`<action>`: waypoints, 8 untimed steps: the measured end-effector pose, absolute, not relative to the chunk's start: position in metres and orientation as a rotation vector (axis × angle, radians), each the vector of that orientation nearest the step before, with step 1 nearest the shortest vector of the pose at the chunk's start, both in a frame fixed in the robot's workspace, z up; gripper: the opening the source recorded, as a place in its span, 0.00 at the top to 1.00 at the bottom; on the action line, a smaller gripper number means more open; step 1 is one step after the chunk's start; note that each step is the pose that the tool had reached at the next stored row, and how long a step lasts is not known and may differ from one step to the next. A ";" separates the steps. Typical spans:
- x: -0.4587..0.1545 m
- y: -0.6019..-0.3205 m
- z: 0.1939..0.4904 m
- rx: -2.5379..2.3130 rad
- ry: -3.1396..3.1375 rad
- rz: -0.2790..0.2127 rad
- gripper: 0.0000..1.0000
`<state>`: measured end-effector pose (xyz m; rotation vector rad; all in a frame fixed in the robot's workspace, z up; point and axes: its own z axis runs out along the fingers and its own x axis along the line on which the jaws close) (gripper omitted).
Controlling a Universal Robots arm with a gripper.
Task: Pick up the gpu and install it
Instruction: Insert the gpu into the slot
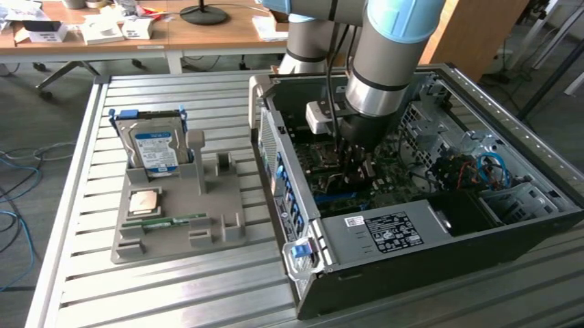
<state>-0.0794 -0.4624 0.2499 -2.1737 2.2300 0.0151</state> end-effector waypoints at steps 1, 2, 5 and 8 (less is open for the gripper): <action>-0.079 -0.462 0.250 -2.174 2.230 0.015 0.74; -0.079 -0.462 0.250 -2.174 2.230 0.015 0.74; -0.079 -0.462 0.249 -2.174 2.230 0.015 0.74; -0.079 -0.462 0.249 -2.174 2.230 0.015 0.74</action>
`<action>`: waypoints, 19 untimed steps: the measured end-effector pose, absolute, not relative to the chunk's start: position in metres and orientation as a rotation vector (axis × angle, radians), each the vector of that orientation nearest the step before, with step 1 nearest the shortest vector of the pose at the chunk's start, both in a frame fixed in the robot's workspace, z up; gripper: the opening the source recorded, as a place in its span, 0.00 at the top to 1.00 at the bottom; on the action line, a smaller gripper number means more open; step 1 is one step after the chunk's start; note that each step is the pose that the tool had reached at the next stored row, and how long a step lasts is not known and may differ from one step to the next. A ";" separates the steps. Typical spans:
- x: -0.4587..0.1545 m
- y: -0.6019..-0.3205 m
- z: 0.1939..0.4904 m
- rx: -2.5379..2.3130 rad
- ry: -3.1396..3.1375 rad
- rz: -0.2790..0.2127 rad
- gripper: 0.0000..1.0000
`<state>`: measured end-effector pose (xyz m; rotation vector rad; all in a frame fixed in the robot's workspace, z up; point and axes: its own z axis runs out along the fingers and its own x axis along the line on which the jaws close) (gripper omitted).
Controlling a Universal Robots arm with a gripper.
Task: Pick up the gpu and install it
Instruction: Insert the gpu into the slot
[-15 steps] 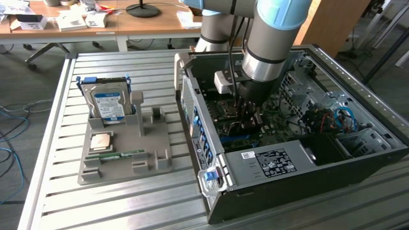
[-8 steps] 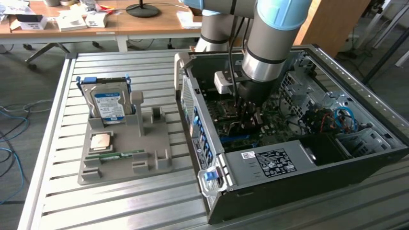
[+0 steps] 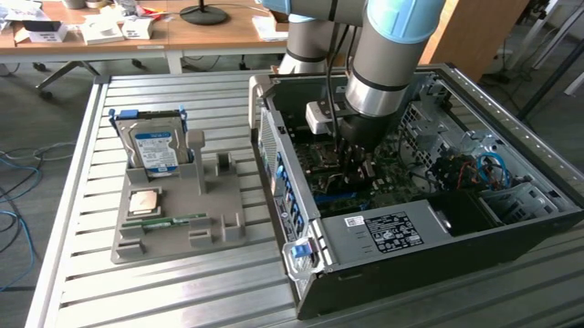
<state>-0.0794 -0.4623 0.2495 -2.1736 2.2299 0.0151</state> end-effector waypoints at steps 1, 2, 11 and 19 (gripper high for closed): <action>-0.079 -0.462 0.249 -2.174 2.230 0.015 0.74; -0.079 -0.462 0.250 -2.174 2.230 0.015 0.74; -0.079 -0.462 0.252 -2.175 2.231 0.013 0.74; -0.079 -0.462 0.252 -2.176 2.232 0.011 0.74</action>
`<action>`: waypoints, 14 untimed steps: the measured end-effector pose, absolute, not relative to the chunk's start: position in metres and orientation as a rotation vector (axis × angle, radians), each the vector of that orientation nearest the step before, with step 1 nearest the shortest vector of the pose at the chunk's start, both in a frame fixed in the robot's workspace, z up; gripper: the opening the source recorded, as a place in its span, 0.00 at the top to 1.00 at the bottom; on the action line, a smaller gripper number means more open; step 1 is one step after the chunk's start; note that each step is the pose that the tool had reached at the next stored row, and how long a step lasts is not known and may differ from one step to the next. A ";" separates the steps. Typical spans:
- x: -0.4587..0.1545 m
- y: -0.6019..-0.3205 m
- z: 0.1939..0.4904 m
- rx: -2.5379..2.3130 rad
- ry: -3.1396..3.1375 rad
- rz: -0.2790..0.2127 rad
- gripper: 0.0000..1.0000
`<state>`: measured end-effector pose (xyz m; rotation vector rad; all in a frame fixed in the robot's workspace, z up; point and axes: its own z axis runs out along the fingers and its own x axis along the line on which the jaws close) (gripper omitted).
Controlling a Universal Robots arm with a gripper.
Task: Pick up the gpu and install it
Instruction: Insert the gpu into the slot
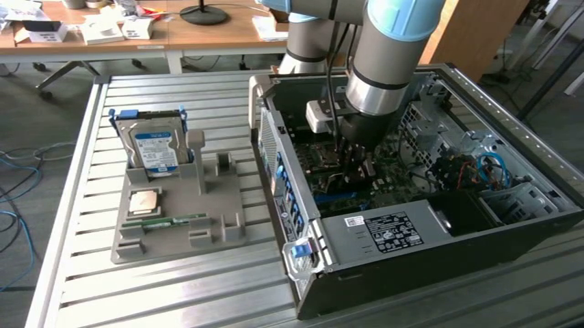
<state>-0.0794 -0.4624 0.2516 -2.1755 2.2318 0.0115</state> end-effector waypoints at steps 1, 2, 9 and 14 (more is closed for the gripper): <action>-0.079 -0.462 0.252 -2.176 2.232 0.011 0.74; -0.079 -0.462 0.252 -2.175 2.232 0.011 0.74; -0.079 -0.463 0.253 -2.175 2.233 0.012 0.74; -0.078 -0.464 0.252 -2.174 2.234 0.012 0.74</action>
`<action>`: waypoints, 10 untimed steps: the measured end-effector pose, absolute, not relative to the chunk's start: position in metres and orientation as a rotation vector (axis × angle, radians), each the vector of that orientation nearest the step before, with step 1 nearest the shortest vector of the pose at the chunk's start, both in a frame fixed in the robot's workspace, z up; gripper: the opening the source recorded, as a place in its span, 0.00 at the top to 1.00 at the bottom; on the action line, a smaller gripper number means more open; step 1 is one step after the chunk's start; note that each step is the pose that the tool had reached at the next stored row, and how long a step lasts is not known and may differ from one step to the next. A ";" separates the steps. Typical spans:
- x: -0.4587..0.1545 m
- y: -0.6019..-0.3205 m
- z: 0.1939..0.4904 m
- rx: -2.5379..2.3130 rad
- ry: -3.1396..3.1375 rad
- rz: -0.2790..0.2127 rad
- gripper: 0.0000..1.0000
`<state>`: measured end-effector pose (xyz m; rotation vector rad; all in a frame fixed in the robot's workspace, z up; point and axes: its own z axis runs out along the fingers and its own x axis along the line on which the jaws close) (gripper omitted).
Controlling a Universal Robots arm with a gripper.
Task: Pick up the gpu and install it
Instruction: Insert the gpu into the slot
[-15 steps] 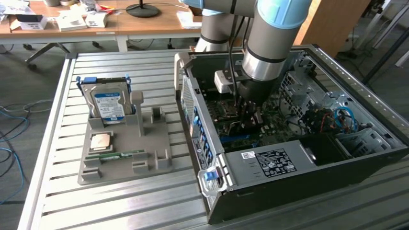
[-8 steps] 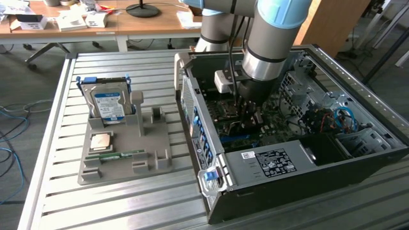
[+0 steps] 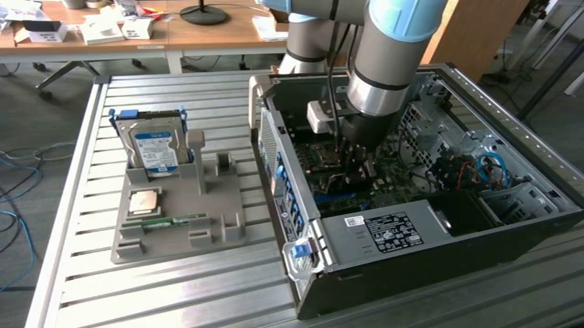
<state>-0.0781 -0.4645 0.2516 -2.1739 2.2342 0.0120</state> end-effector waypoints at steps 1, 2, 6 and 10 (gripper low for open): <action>-0.077 -0.465 0.251 -2.173 2.235 0.012 0.74; -0.077 -0.465 0.251 -2.173 2.235 0.012 0.74; -0.074 -0.465 0.251 -2.167 2.241 0.012 0.74; -0.074 -0.465 0.251 -2.157 2.250 0.012 0.74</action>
